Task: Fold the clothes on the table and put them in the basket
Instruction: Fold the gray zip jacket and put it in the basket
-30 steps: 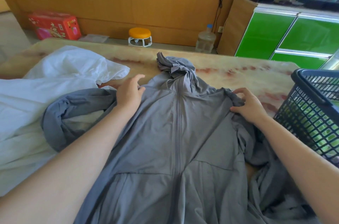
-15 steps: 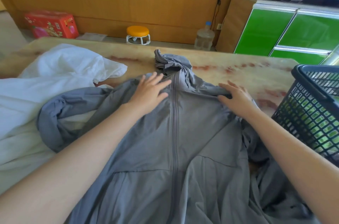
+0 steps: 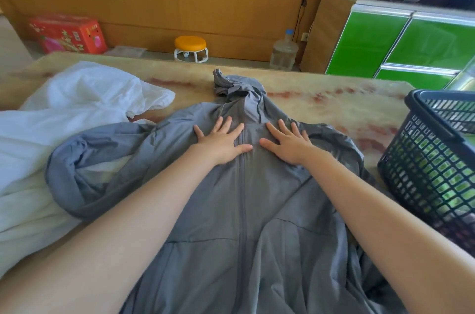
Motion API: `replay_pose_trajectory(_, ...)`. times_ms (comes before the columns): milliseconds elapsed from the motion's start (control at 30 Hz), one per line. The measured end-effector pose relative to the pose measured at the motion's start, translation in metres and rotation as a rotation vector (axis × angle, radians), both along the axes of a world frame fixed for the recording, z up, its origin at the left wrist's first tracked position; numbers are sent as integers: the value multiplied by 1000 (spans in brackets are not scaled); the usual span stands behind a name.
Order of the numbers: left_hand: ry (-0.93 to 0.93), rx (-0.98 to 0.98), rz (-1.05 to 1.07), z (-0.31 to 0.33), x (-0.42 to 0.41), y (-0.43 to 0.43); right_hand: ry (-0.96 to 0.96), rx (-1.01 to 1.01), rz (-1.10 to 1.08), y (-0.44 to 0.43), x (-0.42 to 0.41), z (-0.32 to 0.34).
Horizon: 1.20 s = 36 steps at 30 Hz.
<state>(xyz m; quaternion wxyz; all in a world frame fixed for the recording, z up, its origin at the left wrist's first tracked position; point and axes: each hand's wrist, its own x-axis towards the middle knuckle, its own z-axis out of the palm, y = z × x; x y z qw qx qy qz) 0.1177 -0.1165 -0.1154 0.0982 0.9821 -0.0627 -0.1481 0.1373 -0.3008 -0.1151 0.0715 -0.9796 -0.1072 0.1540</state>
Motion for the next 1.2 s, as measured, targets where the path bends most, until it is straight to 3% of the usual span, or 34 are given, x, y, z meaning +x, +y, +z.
replay_pose_trajectory(100, -3, -31, -65, 1, -29, 4, 53, 130, 42, 3, -20, 3)
replay_pose_trajectory(233, 118, 23, -83, -7, -53, 26, 151, 31, 133, -13, -40, -2)
replay_pose_trajectory(400, 195, 6, -55, -3, -48, 27, 170, 63, 119, -14, -40, -3)
replay_pose_trajectory(567, 106, 24, -30, 3, -80, 20, 109, 100, 55, -10, -54, 6)
replay_pose_trajectory(700, 78, -34, -39, 2, -146, 24, 66, 30, 171, -7, -103, 10)
replay_pose_trajectory(900, 46, -60, -61, 2, -239, 53, 173, 248, 128, -31, -183, 24)
replay_pose_trajectory(1033, 136, -184, -6, 6, -278, 56, 219, 235, 112, -33, -238, 35)
replay_pose_trajectory(1200, 80, -354, 53, 5, -320, 46, 146, 229, 54, -30, -289, 31)
